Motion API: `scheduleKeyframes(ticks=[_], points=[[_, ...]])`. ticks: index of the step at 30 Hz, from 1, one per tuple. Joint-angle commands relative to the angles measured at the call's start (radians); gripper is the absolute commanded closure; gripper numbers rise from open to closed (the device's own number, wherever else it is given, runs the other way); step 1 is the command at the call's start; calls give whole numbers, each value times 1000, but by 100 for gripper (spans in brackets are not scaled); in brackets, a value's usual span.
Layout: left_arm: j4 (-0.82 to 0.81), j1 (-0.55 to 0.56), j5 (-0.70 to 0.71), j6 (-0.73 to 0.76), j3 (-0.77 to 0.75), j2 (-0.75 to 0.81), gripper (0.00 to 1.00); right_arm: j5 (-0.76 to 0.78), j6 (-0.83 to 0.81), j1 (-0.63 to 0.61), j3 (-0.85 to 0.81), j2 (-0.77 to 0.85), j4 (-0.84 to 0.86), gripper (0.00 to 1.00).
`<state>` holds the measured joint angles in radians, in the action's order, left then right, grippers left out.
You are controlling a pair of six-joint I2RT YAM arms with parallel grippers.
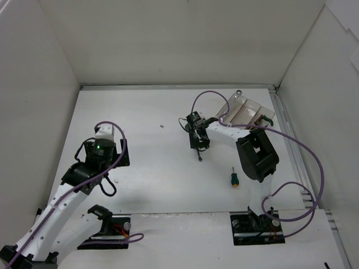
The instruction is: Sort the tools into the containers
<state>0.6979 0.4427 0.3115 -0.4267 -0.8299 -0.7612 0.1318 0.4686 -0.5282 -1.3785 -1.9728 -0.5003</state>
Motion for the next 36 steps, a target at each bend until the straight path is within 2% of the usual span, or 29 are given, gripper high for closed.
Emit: scheduleKeyframes(ticks=[1, 7, 15, 24, 27, 29, 36], points=[[-40, -7, 11, 2, -26, -4, 0, 25, -10, 4, 38, 31, -34, 69], [-41, -7, 8, 3, -28, -7, 0, 54, -22, 0, 19, 11, -76, 70], [-41, -7, 6, 2, -25, -3, 0, -3, -24, 0, 6, -35, -101, 71], [-43, -7, 8, 3, -26, 2, 0, 5, -22, -3, -13, -64, -127, 75], [-41, -7, 11, 3, -26, 7, 0, 8, -21, -7, -14, -75, -133, 84], [-43, -7, 11, 5, -28, 8, 0, 3, -28, -6, -16, -83, -133, 99], [-43, -7, 15, 5, -25, 17, 0, -2, -47, -6, -53, 0, -126, 100]])
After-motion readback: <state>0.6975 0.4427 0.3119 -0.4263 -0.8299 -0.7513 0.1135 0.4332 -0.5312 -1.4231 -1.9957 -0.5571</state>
